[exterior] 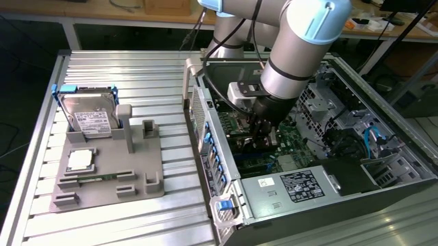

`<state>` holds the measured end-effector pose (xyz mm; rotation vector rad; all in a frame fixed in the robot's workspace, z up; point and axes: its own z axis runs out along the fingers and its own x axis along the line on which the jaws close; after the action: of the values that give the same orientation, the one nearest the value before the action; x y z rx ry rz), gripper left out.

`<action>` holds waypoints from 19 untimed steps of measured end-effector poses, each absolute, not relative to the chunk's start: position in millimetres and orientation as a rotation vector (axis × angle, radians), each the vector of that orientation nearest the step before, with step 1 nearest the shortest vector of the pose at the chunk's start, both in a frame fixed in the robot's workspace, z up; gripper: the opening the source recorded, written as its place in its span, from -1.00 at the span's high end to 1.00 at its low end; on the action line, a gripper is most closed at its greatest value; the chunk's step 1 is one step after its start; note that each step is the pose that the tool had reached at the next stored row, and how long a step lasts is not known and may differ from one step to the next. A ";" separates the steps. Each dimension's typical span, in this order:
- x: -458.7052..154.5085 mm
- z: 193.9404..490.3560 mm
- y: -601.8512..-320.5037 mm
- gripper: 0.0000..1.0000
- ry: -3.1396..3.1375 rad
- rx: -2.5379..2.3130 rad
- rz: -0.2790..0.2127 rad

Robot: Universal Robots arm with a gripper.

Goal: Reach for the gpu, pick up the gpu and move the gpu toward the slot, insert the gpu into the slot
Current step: 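Insert the gpu into the slot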

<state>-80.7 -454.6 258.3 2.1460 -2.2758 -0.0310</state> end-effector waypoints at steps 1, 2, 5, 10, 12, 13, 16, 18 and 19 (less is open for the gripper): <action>-80.7 258.3 -454.6 0.47 -2.275 2.145 -0.032; -80.7 258.2 -454.6 0.47 -2.274 2.145 -0.033; -80.8 258.2 -454.6 0.47 -2.267 2.149 -0.034; -80.7 257.5 -454.6 0.47 -2.254 2.161 -0.036; -80.5 256.8 -454.6 0.47 -2.248 2.167 -0.036; -80.5 256.4 -454.6 0.47 -2.245 2.171 -0.036; -80.3 255.7 -454.6 0.47 -2.238 2.178 -0.036; -79.8 255.2 -454.6 0.47 -2.235 2.181 -0.036; -79.7 255.1 -454.5 0.47 -2.234 2.182 -0.036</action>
<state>-79.7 -454.5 255.1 2.1817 -2.2339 -0.0359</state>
